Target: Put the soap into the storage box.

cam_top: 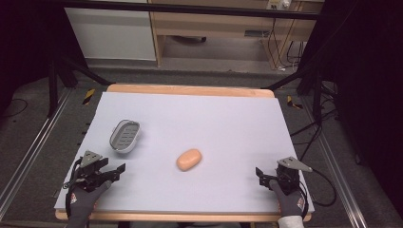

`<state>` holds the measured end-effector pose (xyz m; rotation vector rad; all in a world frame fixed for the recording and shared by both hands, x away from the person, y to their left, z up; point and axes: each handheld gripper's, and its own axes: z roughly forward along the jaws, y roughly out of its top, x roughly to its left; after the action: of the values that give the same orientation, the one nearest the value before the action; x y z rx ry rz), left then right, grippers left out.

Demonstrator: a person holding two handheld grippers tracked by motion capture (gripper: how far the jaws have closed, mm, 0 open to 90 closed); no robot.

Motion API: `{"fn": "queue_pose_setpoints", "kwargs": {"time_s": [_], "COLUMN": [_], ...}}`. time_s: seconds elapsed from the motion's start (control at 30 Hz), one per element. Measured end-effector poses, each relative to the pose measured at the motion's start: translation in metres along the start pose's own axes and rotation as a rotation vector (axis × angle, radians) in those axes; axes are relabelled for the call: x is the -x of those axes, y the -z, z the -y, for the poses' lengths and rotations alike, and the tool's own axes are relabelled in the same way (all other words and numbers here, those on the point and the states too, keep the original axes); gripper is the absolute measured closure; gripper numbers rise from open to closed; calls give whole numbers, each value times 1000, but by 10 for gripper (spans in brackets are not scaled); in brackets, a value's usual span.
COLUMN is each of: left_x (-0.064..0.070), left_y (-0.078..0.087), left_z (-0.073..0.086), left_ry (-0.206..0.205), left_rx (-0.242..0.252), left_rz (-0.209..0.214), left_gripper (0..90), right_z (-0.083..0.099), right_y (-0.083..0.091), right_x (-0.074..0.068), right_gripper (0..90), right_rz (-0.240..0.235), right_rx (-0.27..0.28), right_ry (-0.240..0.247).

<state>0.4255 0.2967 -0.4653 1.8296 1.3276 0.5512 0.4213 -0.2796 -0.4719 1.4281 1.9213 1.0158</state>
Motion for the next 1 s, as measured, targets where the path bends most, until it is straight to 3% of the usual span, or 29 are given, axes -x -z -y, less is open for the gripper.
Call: {"fn": "queue_pose_setpoints", "kwargs": {"time_s": [0.33,0.6,1.0], "left_x": [13,27,45], "left_y": [1,0,1], "left_z": [-2,-6,-16], "left_ry": [-17,-57,-100], "left_rx": [6,8,27], "left_rz": [34,74,104], "left_gripper": [282,287,280], "right_z": [1,0,0], "right_y": [-2,1,1], "right_x": [0,-3,-2], "right_gripper": [66,65,63], "right_rz": [18,-2,14], "right_rx": [-13,0,6], "right_ry": [-2,3,-2]}}
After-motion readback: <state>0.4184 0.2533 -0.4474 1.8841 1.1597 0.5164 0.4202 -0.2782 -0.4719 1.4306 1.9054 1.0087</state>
